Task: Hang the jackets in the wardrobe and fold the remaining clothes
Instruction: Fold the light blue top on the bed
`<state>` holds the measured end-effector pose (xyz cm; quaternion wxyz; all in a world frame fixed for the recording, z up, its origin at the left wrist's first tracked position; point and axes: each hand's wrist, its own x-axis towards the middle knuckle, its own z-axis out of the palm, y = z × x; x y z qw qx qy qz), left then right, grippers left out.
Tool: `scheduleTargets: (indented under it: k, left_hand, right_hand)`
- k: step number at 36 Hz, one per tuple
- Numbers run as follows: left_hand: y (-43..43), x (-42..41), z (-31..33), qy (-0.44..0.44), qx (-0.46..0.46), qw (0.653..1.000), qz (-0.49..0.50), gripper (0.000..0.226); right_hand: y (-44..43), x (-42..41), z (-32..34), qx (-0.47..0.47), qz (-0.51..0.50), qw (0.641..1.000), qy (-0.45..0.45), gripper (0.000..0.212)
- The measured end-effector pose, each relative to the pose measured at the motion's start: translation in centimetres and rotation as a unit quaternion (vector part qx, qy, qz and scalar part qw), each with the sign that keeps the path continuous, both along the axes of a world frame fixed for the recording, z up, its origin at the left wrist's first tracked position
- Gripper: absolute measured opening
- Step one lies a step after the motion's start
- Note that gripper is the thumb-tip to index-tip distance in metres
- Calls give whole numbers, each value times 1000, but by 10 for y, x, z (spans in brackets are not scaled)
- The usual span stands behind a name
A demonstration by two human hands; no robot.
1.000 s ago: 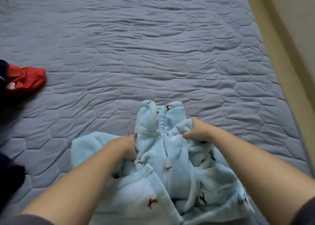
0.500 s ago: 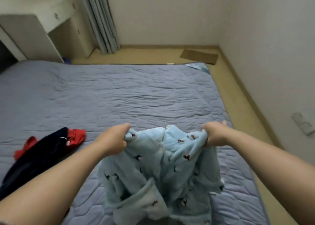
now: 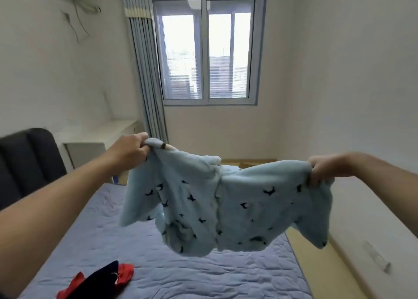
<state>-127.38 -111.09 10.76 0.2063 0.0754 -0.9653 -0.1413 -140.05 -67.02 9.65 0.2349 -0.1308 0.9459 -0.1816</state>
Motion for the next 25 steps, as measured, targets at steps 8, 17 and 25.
scheduleTargets:
  k: [8,17,25]
  left_hand:
    - [55,26,57,161,237,955,-77,17]
    - [94,14,60,162,144,972,-95,31]
    - [68,16,50,153,92,983,-51,28]
  right_hand:
    - [-4,61,-33,-341,32,898,-277,58]
    - [-62,109,-122,-249,69,898,-356,24]
    - [-73,105,-130,-450,-86,839,-292,62]
